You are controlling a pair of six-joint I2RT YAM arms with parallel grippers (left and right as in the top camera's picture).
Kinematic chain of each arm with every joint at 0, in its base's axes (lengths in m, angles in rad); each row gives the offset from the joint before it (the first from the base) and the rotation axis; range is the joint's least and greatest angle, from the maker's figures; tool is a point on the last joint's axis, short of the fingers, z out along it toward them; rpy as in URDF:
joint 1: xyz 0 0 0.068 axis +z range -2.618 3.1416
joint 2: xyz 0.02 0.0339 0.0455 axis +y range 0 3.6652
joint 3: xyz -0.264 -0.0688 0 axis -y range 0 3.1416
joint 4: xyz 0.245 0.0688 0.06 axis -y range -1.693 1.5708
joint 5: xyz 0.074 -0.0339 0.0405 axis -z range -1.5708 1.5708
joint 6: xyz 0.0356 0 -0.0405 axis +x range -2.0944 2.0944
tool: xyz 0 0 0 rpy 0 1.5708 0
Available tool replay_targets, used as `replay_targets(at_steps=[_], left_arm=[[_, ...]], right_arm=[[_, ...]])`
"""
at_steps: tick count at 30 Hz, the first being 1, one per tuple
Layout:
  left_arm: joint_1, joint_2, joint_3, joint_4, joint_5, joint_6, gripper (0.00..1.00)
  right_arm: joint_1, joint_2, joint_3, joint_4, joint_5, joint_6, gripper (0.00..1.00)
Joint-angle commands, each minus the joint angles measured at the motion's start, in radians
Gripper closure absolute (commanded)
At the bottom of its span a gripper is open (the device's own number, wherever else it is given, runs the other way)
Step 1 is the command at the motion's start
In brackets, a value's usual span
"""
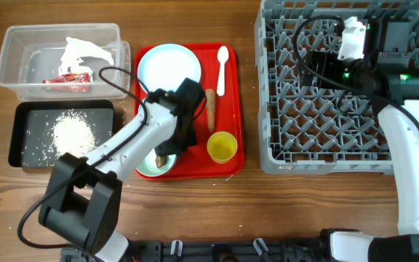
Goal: Sort waste into correct bins and load items into the dishwasher rack
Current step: 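Set the bowl back and grasp the bowl with the brown scrap, then tip the brown scrap onto the black tray with the left gripper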
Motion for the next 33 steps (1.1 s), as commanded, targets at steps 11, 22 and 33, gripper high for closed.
replay_targets(at_steps=[11,22,33], left_arm=[[0.523,-0.132,0.315,-0.097,0.229,0.377,0.96],[1.224,0.155,0.158,0.032,1.469,0.769,0.96],[1.29,0.194,0.158,-0.032,1.626,0.599,0.96]], right_arm=[[0.004,0.011,0.016,0.003,-0.016,0.014,0.0],[0.004,0.011,0.016,0.003,-0.016,0.013,0.0],[0.004,0.011,0.016,0.003,-0.016,0.014,0.0]])
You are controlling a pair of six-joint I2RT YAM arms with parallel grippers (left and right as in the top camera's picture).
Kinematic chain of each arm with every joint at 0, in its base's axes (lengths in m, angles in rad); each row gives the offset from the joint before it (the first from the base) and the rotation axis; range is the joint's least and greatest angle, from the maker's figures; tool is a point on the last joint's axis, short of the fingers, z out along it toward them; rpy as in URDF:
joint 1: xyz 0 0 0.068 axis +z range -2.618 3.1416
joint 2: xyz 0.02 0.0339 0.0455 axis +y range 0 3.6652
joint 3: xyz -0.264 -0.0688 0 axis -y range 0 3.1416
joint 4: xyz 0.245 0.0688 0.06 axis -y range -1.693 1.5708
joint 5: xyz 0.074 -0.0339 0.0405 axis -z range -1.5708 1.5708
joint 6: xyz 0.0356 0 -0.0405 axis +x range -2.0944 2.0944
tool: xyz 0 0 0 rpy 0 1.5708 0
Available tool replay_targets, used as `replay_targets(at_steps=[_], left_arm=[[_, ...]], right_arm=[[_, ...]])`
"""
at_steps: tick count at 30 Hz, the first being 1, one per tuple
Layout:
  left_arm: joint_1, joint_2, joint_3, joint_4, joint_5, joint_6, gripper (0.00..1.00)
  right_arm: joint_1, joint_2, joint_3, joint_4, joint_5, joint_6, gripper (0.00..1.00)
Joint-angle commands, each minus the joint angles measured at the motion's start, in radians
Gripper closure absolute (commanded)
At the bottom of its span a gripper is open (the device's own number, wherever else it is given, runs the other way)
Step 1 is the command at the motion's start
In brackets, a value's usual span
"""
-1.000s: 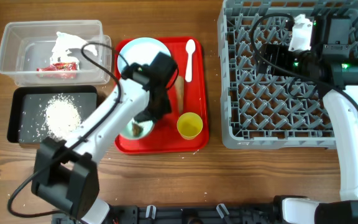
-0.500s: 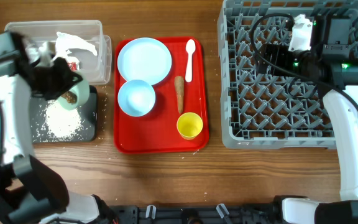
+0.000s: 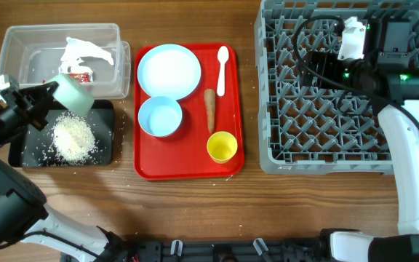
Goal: Sort waste into correct bins and load items into the dishwasher rack
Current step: 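Tip the brown scrap onto the black tray with the left gripper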
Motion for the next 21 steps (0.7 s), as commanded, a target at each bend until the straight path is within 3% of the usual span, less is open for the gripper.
replay_targets(at_steps=[1,4,9,10,12,16,19,21], left_arm=[[0.006,0.004,-0.004,-0.015,0.041,-0.132,0.96],[0.006,0.004,-0.004,-0.018,0.041,-0.242,0.96],[-0.033,-0.039,0.006,0.019,0.011,-0.197,0.96],[-0.066,-0.083,0.015,0.019,-0.068,-0.198,0.96],[-0.165,-0.188,0.031,0.02,-0.25,-0.201,0.96],[-0.609,-0.392,0.032,0.077,-1.028,-0.374,0.96],[-0.932,-0.37,0.03,0.069,-1.374,-0.418,0.96],[-1.093,-0.327,0.029,0.028,-1.585,-0.529,0.96]], right_arm=[[0.004,0.011,0.016,0.002,-0.016,0.014,0.0],[0.004,0.011,0.016,0.002,-0.016,0.014,0.0],[0.004,0.011,0.016,0.002,-0.016,0.014,0.0],[0.004,0.011,0.016,0.003,-0.016,0.014,0.0],[0.004,0.011,0.016,0.003,-0.016,0.014,0.0],[0.004,0.011,0.016,0.006,-0.016,0.014,0.0],[0.004,0.011,0.016,0.006,-0.016,0.014,0.0],[0.004,0.011,0.016,0.006,-0.016,0.014,0.0]])
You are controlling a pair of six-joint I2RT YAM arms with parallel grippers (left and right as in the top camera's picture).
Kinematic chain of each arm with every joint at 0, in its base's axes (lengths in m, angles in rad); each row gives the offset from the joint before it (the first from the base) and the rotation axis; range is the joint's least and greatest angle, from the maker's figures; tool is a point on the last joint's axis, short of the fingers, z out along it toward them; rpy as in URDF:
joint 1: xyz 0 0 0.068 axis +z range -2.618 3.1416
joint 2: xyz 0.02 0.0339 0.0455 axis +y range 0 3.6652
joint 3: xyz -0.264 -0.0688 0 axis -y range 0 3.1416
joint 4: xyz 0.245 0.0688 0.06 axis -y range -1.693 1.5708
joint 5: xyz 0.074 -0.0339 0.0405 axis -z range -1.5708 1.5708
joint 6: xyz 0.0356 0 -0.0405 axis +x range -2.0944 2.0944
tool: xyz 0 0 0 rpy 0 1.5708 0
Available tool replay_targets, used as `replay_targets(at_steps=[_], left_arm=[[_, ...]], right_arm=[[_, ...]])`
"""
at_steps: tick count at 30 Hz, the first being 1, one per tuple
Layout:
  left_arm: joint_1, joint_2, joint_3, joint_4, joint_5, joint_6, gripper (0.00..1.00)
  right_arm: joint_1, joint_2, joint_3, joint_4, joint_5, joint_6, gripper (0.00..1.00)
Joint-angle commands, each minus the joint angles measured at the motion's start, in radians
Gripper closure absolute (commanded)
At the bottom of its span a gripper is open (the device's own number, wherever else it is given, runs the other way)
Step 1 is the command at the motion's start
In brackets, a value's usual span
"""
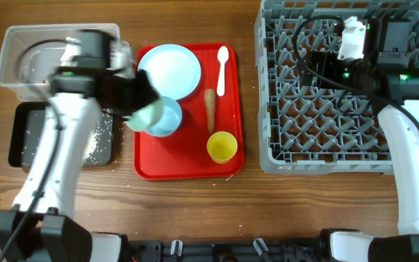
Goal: Sort waste into correct bins and load items into the dishwasher rack
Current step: 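Tip the brown scrap onto the black tray with the left gripper, then return the bowl and grasp the yellow cup with the left gripper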
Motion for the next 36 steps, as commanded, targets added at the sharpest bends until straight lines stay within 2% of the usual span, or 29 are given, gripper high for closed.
replay_targets(at_steps=[1,3,7,13,16,19,24,27,31,33,36], left_arm=[[-0.217,0.069,0.005,-0.059,-0.423,-0.169,0.96],[-0.325,0.151,0.003,-0.102,-0.428,-0.227,0.96],[-0.434,0.237,-0.051,-0.122,-0.441,-0.337,0.96],[-0.465,0.26,-0.081,-0.097,-0.443,-0.345,0.95],[-0.465,0.26,-0.08,-0.097,-0.443,-0.345,0.87],[-0.465,0.26,-0.079,-0.097,-0.443,-0.345,0.62],[-0.465,0.26,0.072,-0.127,-0.443,-0.332,0.54],[-0.465,0.26,0.104,-0.08,-0.427,-0.307,0.48],[-0.479,0.265,0.103,-0.059,-0.356,-0.227,0.5],[-0.479,0.266,0.097,-0.082,-0.351,-0.226,0.55],[-0.479,0.266,0.068,-0.101,-0.201,-0.097,0.62]], right_arm=[[0.004,0.011,0.016,0.003,-0.016,0.014,0.0],[0.004,0.011,0.016,0.003,-0.016,0.013,0.0],[0.004,0.011,0.016,0.003,-0.016,0.013,0.0],[0.004,0.011,0.016,0.008,-0.012,0.014,0.0],[0.004,0.013,0.016,0.008,-0.012,0.014,0.0],[0.004,0.03,0.016,0.007,-0.013,0.014,0.0],[0.004,0.071,0.016,0.005,-0.013,0.015,0.0],[0.004,0.076,0.016,0.006,-0.013,0.014,0.0],[0.004,0.076,0.016,0.006,-0.013,0.014,0.0],[0.004,0.076,0.016,0.006,-0.013,0.015,0.0],[0.004,0.076,0.016,0.006,-0.013,0.015,0.0]])
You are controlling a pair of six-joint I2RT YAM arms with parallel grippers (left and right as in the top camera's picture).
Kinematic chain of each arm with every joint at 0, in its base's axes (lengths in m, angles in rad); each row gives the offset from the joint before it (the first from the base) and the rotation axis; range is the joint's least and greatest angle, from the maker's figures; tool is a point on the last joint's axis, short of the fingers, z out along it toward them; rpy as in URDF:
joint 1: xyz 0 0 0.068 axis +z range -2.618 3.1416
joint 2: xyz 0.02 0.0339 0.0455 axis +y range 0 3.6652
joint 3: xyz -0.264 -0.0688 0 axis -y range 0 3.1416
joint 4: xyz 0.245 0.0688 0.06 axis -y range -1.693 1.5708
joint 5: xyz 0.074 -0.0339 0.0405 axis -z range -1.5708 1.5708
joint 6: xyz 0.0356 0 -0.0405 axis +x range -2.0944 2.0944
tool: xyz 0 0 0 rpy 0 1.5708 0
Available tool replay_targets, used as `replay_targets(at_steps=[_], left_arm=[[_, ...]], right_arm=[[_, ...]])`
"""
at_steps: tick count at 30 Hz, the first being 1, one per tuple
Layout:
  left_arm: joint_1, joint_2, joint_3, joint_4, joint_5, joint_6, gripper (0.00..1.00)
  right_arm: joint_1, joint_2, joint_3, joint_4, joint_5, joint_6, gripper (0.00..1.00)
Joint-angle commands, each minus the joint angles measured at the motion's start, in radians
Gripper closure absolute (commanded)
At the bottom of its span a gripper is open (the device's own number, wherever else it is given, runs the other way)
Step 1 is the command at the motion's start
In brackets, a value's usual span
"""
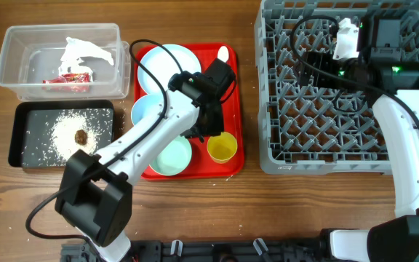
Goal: Sort waste into correct bins and load items into the dishwasher rack
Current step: 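Return the bowl and grasp the yellow cup with the left gripper, then lift the yellow cup and hand it to the right gripper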
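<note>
My left gripper (208,125) hangs low over the middle of the red tray (142,169), where it hides the carrot; its fingers are covered by the wrist. An empty pale green bowl (173,156) stands on the tray's front part, beside the yellow cup (222,147). The blue bowl (145,113), white plate (162,65) and the tip of a white spoon (223,52) lie further back. My right gripper (313,64) hovers over the grey dishwasher rack (326,156), and its fingers are not clear against the grid.
A black tray (28,138) at the left holds spilled rice with a brown scrap (82,136) on it. Behind it a clear tub (20,54) holds crumpled white paper and a red wrapper. The left arm's link crosses the front left of the red tray.
The green bowl, then held by the left gripper beside the blue bowl, now stands on the tray's front. The left gripper has moved right, over the carrot's place. The right arm shifted slightly left.
At first the left gripper was at the green bowl, which held a brown scrap on the tray. Then it held the bowl tilted over the black tray. Later the bowl was back at the red tray, and now it stands there empty, with the scrap on the rice.
</note>
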Motion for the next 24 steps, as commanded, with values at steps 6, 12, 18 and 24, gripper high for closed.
replay_targets(at_steps=[6,12,18,24], left_arm=[[-0.005,0.006,-0.137,0.099,0.126,0.114,0.75],[-0.005,0.008,-0.149,0.15,0.125,0.11,0.94],[0.04,-0.001,-0.122,0.185,0.203,0.074,0.96],[0.411,-0.06,-0.054,0.329,1.02,0.156,0.96]], right_arm=[[0.004,0.013,0.016,0.005,-0.013,0.014,0.0],[0.004,0.013,0.016,0.004,-0.013,0.014,0.0],[0.004,0.013,0.016,0.006,-0.09,0.013,0.0],[0.007,0.014,0.016,0.126,-0.621,-0.033,0.0]])
